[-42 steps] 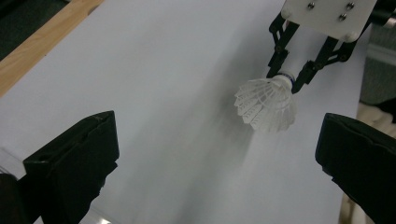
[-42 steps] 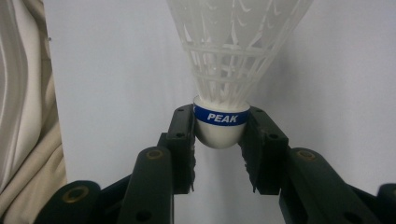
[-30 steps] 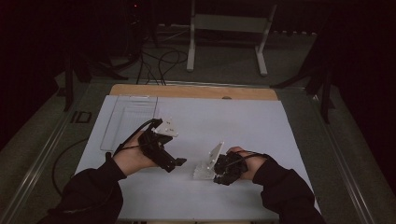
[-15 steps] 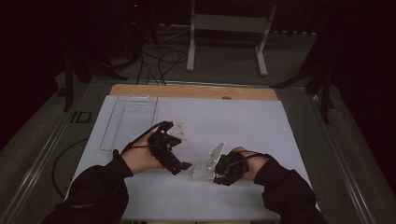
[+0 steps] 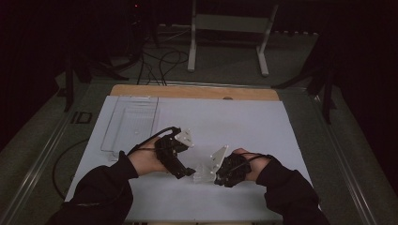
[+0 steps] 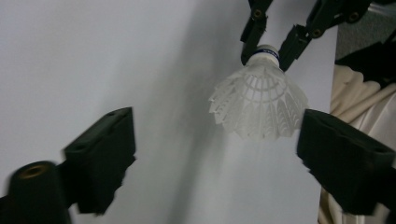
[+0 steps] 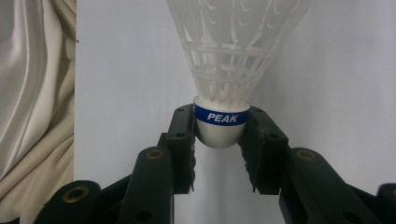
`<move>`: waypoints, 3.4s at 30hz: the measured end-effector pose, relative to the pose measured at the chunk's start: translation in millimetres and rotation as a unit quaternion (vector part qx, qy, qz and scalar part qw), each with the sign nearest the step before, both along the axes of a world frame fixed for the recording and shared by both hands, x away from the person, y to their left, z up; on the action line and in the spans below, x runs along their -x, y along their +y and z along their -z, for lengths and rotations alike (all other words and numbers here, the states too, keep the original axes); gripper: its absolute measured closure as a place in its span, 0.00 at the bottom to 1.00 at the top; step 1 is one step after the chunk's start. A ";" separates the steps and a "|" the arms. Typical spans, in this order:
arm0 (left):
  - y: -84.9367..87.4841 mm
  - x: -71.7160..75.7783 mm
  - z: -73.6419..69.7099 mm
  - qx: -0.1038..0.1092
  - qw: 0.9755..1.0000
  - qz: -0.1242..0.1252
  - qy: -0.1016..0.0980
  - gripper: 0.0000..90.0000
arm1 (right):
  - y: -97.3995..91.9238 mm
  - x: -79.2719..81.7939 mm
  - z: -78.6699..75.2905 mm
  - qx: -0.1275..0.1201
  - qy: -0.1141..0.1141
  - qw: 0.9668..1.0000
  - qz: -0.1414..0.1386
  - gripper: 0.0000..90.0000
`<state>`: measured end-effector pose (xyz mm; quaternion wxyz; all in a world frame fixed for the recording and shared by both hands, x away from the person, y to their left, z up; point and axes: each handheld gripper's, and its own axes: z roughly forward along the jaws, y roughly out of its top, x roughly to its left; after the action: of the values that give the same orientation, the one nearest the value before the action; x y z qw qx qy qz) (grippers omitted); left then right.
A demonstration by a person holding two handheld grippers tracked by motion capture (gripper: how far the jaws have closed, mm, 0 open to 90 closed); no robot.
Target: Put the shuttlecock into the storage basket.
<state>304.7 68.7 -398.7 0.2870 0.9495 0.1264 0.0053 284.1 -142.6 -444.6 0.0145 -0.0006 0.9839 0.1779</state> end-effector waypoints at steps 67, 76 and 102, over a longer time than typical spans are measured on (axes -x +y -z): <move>-38.5 -14.1 43.9 -0.027 0.990 0.088 0.102 0.99 | 3.0 7.5 0.4 -0.014 -0.014 0.999 -0.027 0.73; -37.9 -11.2 40.9 -0.034 0.989 0.112 0.092 1.00 | 3.5 10.7 1.3 -0.016 -0.013 0.999 -0.025 0.73; -14.8 -17.0 32.0 -0.034 0.992 0.082 0.088 1.00 | -13.6 -9.0 7.5 -0.010 0.041 0.990 0.133 0.11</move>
<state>321.7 53.9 -430.7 0.2422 0.9626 0.0726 -0.0978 293.2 -156.1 -452.1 -0.0025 0.1377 0.9732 0.1840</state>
